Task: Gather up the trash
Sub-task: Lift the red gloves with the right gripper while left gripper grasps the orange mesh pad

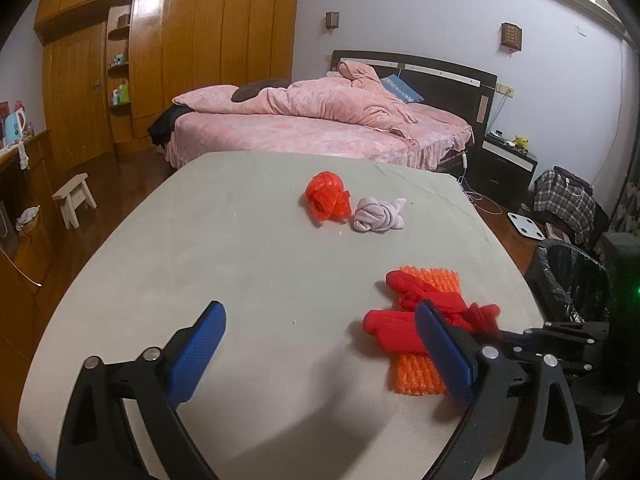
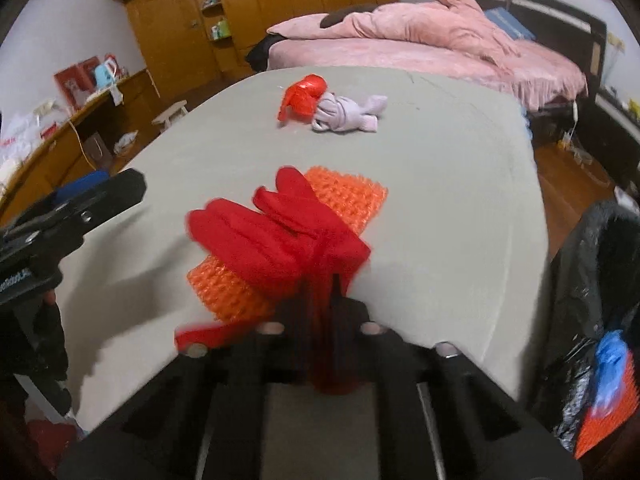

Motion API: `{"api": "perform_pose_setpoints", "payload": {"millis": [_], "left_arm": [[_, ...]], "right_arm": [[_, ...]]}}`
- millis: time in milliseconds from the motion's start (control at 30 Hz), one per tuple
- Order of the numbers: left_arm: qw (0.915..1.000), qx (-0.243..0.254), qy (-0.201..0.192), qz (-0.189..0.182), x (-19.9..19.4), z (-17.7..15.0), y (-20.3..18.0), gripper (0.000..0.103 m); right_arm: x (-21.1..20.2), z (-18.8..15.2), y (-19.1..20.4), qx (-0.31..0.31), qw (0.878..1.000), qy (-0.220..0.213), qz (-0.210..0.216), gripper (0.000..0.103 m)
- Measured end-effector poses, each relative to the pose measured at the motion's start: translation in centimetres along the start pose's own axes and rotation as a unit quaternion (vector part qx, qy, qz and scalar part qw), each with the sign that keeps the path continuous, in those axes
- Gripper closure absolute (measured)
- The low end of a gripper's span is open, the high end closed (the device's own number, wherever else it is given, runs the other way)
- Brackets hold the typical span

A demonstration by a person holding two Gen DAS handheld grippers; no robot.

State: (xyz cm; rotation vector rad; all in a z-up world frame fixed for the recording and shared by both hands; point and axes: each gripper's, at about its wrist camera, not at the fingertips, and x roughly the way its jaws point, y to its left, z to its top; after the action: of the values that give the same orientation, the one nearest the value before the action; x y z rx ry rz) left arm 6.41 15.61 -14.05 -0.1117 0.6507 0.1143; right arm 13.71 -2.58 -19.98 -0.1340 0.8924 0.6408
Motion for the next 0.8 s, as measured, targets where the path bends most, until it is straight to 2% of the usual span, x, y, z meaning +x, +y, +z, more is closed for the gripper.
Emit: {"api": "perform_pose_setpoints", "payload": {"millis": [100,267,533,800], "left_arm": [[1.0,0.001,-0.002,0.0,-0.1,0.1,0.0,0.009],[1.0,-0.001,-0.004,-0.002,-0.2,0.5,0.0,0.009],[0.9997,0.009,-0.005,-0.02,0.1,0.9,-1.4,0.009],[0.9974,0.04,0.035,-0.05,3.2,-0.1,-5.0,0.012]], "right_arm": [[-1.3,0.5,0.3,0.0,1.0,-0.02,0.021,0.097],[-4.1,2.0,0.8,-0.002,0.998,-0.057,0.03,0.097],[-8.3,4.5,-1.0,0.015,0.993,-0.119,0.011,0.097],[-7.4,3.9,-4.1,0.045,0.993,-0.105,-0.026,0.096]]}}
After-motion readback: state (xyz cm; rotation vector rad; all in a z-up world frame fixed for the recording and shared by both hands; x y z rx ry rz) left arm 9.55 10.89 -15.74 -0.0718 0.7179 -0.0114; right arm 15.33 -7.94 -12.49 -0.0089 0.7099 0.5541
